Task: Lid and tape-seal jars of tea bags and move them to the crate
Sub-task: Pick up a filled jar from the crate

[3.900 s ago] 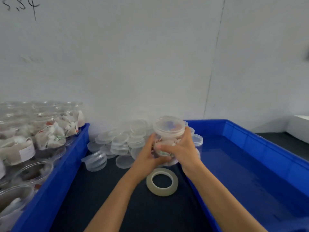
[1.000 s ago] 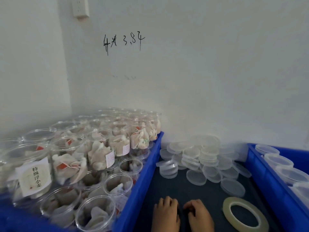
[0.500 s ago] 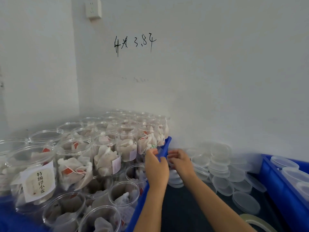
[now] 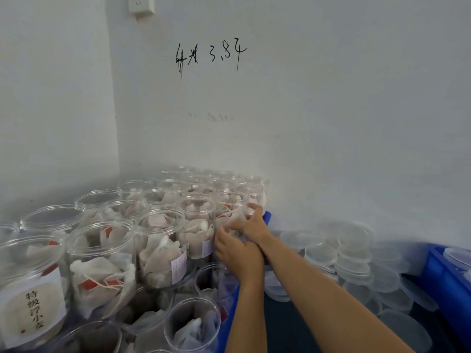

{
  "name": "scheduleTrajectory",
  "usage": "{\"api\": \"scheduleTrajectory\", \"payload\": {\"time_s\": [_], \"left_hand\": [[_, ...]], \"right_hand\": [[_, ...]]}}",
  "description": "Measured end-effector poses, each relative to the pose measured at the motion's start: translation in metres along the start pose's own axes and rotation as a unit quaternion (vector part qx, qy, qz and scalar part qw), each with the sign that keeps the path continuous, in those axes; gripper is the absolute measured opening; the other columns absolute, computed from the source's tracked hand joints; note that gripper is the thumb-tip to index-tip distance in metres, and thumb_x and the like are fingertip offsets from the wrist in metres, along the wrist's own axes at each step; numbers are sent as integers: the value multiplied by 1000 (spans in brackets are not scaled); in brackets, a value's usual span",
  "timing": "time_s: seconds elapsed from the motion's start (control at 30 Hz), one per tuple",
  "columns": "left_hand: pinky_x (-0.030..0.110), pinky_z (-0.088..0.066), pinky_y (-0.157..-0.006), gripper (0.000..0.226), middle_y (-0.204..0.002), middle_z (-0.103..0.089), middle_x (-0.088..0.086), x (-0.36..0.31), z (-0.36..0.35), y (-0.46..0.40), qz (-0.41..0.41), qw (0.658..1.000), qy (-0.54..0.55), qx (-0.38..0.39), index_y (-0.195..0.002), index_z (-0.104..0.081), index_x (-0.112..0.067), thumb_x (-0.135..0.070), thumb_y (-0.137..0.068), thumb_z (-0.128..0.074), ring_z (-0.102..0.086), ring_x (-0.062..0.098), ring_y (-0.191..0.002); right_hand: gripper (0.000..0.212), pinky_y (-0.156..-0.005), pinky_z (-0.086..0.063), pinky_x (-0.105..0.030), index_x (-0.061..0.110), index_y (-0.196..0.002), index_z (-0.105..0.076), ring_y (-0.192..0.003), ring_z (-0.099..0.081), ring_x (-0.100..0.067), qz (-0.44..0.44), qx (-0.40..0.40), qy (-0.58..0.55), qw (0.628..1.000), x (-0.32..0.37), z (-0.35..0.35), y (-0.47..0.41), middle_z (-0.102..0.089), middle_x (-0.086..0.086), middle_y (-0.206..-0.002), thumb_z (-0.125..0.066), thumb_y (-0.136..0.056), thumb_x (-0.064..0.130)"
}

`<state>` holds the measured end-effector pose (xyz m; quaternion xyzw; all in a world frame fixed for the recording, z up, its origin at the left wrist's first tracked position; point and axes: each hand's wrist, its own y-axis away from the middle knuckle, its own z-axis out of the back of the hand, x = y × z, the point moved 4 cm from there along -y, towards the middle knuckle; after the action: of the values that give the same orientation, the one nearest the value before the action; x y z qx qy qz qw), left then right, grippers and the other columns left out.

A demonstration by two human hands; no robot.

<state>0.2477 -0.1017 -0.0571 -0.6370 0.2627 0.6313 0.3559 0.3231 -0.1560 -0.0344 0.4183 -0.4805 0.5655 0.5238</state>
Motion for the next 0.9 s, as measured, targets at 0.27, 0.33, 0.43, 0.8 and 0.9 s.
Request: {"api": "scheduleTrajectory", "payload": {"time_s": [0.27, 0.33, 0.43, 0.8, 0.9], "left_hand": [[46, -30, -112, 56, -153, -33, 17, 5, -3, -7, -14, 1000, -14, -22, -149, -30, -5, -8, -96, -47, -33, 34, -139], [45, -29, -113, 57, -155, -30, 16, 4, -3, -7, -14, 1000, -19, -12, -151, -26, -5, -8, -97, -45, -32, 33, -140], [45, -29, -114, 58, -156, -29, 15, 4, 0, -5, -20, 1000, -9, -2, -152, -25, -6, -8, -97, -44, -31, 31, -142], [45, -35, -110, 59, -155, -33, 10, 0, 0, -12, 0, 998, 15, 58, -154, -16, -17, -20, -100, -39, -39, 30, -137], [45, -34, -110, 57, -156, -31, 11, 0, 1, -16, 17, 998, 26, 60, -154, -19, -17, -22, -100, -36, -37, 31, -138]], "right_hand": [[97, -107, -39, -37, 16, -138, -27, -127, -40, -26, 62, -29, 76, 995, -10, -8, -16, -38, -11, -135, -90, -65, 21], [98, -108, -37, -39, 17, -138, -27, -126, -38, -26, 70, -36, 102, 992, -10, -8, -16, -37, -10, -134, -90, -65, 26], [97, -108, -36, -43, 17, -138, -26, -127, -36, -28, 72, -40, 120, 989, -8, -10, -15, -36, -11, -135, -89, -66, 29], [92, -110, -34, -46, 21, -136, -26, -131, -32, -28, 27, -40, 91, 995, -6, -10, -13, -31, -9, -142, -87, -68, 32], [93, -109, -32, -42, 21, -137, -26, -133, -28, -29, 15, -32, 96, 995, -4, -12, -13, -28, -8, -143, -86, -68, 37]]}}
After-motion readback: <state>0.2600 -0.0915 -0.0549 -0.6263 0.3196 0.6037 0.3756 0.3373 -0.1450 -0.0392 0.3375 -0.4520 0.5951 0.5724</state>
